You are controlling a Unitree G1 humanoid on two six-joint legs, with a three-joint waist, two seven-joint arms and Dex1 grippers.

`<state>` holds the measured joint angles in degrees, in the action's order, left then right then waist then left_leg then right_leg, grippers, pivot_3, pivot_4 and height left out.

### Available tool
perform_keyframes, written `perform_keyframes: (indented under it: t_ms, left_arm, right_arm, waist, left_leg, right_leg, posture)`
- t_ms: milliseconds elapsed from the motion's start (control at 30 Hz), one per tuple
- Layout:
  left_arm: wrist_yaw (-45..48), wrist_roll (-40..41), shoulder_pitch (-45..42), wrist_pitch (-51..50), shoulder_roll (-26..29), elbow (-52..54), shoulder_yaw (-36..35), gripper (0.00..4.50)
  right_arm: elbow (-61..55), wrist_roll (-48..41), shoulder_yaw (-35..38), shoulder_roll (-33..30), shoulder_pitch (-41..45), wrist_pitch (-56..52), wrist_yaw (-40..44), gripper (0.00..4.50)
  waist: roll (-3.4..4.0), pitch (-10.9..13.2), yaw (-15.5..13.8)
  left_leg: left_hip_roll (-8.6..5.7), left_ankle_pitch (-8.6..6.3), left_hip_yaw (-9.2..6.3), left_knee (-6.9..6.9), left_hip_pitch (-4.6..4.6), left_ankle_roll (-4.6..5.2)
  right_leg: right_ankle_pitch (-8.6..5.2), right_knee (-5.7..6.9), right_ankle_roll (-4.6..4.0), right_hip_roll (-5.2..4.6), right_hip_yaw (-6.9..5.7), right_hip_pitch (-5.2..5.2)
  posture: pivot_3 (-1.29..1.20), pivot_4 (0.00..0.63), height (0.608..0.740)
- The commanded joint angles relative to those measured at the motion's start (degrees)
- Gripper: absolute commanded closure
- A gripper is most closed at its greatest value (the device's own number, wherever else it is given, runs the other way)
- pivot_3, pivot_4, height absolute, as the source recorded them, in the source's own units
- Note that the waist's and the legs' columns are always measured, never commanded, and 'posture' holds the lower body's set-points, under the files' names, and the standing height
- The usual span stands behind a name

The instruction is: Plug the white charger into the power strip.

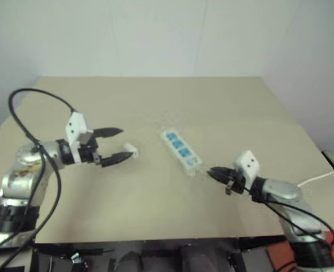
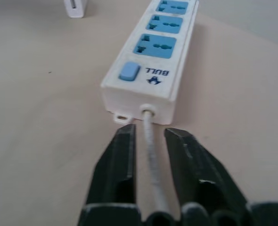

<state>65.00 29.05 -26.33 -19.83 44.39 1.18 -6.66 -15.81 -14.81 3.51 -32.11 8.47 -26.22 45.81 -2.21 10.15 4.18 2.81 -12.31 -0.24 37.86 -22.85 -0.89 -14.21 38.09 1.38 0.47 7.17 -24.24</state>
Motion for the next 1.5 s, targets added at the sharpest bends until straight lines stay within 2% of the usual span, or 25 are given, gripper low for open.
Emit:
perform_keyframes:
  t_ms: [33,200,433,633,800,1100,1500]
  left_arm:
    - [0.6,-0.7,-2.5,1.7,-0.2,-0.7,0.1,0.0]
    - [1.2,-1.5,-3.4,2.8,-0.7,-2.1,0.4,0.0]
    - [1.8,-1.8,-3.6,3.3,-0.7,-2.3,0.3,0.0]
    - [2.1,-1.5,-2.7,2.7,-0.4,-1.3,0.1,0.0]
    - [2.5,-1.9,-1.9,2.9,0.0,-1.1,0.3,0.0]
    - [2.5,-1.9,-2.0,3.3,0.3,-1.1,-0.7,0.0]
    - [1.7,-1.4,-1.6,3.0,-0.1,-0.2,-0.6,0.0]
  right_arm:
    - [-4.4,-1.8,2.9,1.3,0.6,0.1,-3.9,1.83]
    - [-7.2,-5.7,4.6,6.6,0.4,0.7,-8.3,0.05]
    - [-6.6,0.5,-3.8,11.3,-1.5,5.5,-13.5,0.02]
    - [-3.6,4.9,-6.9,13.6,-1.2,7.8,-17.8,0.02]
    - [-0.1,8.0,-7.3,16.1,-0.2,11.3,-21.8,0.02]
    - [4.5,6.0,-8.0,16.7,0.3,11.7,-18.8,0.02]
    - [11.9,6.9,-7.7,20.9,0.6,16.3,-20.9,0.02]
  waist:
    - [0.0,0.0,0.0]
    - [0.0,0.0,-0.2]
    - [-0.01,0.0,-0.2]
    - [-0.02,0.0,-0.2]
    - [-0.01,0.0,-0.2]
    - [-0.01,0.0,-0.2]
    - [-0.01,0.0,-0.2]
  left_leg:
    - [0.0,0.0,0.0,0.0,0.0,0.0]
    - [0.02,0.0,-0.01,0.0,-0.14,0.0]
    - [0.01,0.0,-0.01,0.0,-0.28,0.0]
    - [0.01,0.01,0.0,0.02,-0.25,0.0]
    - [0.02,0.01,0.0,0.02,-0.26,0.0]
    - [0.02,0.01,0.0,0.02,-0.27,0.0]
    - [0.03,0.0,0.0,0.01,-0.25,0.0]
  right_leg:
    - [0.0,0.01,-0.01,0.01,0.0,-0.01]
    - [-0.03,-0.05,-0.06,0.05,0.04,-0.08]
    - [-0.03,-0.07,-0.06,0.0,0.02,-0.18]
    - [-0.02,-0.06,-0.05,-0.01,0.01,-0.15]
    - [-0.03,-0.06,-0.06,0.0,0.01,-0.17]
    - [-0.03,-0.06,-0.07,0.0,0.01,-0.16]
    - [-0.02,-0.05,-0.07,0.0,0.0,-0.16]
  posture:
    - [0.0,0.15,0.74]
    - [0.0,0.15,0.74]
    - [0.0,0.15,0.74]
    - [0.0,0.15,0.74]
    - [0.0,0.15,0.74]
    - [0.0,0.15,0.74]
    - [0.0,0.15,0.74]
